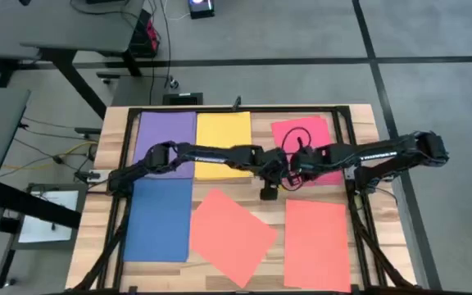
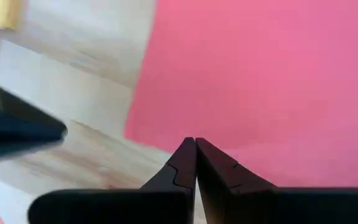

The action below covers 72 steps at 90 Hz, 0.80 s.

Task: Organize paper
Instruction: Stack the red paper on top of the red paper

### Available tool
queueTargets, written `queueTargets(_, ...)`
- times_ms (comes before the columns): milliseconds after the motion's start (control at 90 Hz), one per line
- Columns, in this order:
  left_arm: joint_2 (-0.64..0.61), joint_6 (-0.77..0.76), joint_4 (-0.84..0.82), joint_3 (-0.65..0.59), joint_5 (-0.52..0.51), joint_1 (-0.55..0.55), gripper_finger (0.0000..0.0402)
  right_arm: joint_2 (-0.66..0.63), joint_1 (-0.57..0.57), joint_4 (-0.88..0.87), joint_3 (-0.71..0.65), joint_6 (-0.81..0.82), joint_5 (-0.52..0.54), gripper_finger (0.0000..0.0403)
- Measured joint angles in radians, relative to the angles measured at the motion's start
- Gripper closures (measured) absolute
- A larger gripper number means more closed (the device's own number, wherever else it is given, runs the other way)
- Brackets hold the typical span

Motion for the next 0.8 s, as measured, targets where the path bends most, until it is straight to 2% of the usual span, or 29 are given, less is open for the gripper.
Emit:
queueTargets(156, -0.092, 0.021, -0.199, -0.007, 0.0, 0.058, 0.0401, -0.024, -0.134, 0.05, 0.0, -0.145, 0.001, 0.0395)
queueTargets(333, -0.209, 0.052, -0.35, -0.061, 0.0, 0.116, 0.0401, -0.004, -0.29, 0.153, -0.002, -0.325, -0.03, 0.0344)
queueTargets(456, -0.288, 0.031, -0.353, -0.124, 0.002, 0.14, 0.0401, 0.032, -0.393, 0.174, -0.002, -0.375, -0.047, 0.0309)
queueTargets(556, -0.343, 0.004, -0.338, -0.181, 0.001, 0.154, 0.0401, 0.073, -0.464, 0.187, -0.005, -0.409, -0.061, 0.0295)
queueTargets(711, -0.413, -0.005, -0.342, -0.277, -0.02, 0.165, 0.0401, 0.132, -0.493, 0.381, -0.005, -0.546, -0.242, 0.0292)
queueTargets(800, -0.466, -0.006, -0.333, -0.338, -0.02, 0.171, 0.0401, 0.176, -0.49, 0.478, 0.007, -0.517, -0.266, 0.0293)
